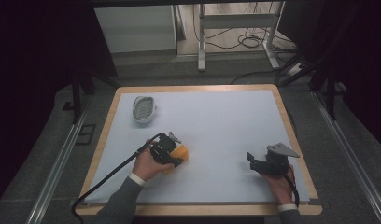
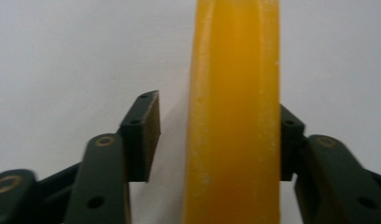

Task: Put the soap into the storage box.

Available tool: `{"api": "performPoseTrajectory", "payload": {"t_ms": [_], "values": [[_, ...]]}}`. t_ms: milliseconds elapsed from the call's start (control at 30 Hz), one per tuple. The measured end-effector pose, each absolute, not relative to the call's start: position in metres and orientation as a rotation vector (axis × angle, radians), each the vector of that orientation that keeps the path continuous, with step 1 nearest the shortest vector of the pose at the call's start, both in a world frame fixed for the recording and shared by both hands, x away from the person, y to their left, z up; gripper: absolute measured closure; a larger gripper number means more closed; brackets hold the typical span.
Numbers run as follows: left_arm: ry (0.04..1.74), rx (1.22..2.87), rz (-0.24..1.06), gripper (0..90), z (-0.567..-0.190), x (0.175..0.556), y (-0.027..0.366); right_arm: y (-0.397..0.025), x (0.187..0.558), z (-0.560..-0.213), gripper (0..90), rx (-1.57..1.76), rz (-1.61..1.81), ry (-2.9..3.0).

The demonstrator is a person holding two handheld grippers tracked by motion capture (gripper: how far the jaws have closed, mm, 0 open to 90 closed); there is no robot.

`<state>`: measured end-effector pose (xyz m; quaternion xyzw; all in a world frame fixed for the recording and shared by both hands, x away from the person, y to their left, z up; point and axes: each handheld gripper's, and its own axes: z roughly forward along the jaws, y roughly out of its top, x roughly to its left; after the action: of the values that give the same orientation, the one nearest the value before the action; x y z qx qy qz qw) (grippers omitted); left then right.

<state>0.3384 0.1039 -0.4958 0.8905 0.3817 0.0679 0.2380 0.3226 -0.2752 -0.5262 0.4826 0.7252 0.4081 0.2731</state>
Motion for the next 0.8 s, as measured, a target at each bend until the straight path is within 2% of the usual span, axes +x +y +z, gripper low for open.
{"api": "performPoseTrajectory", "payload": {"t_ms": [133, 800], "values": [[1.022, 2.437, 0.154, 59.6, -0.495, 0.337, 0.103, -0.275, 0.323, -0.526, 10.3, 1.299, 1.098, 1.95], [1.02, 2.366, 0.17, 61.1, -0.473, 0.341, 0.121, -0.276, 0.323, -0.526, 10.3, 1.302, 1.1, 1.947]]}}
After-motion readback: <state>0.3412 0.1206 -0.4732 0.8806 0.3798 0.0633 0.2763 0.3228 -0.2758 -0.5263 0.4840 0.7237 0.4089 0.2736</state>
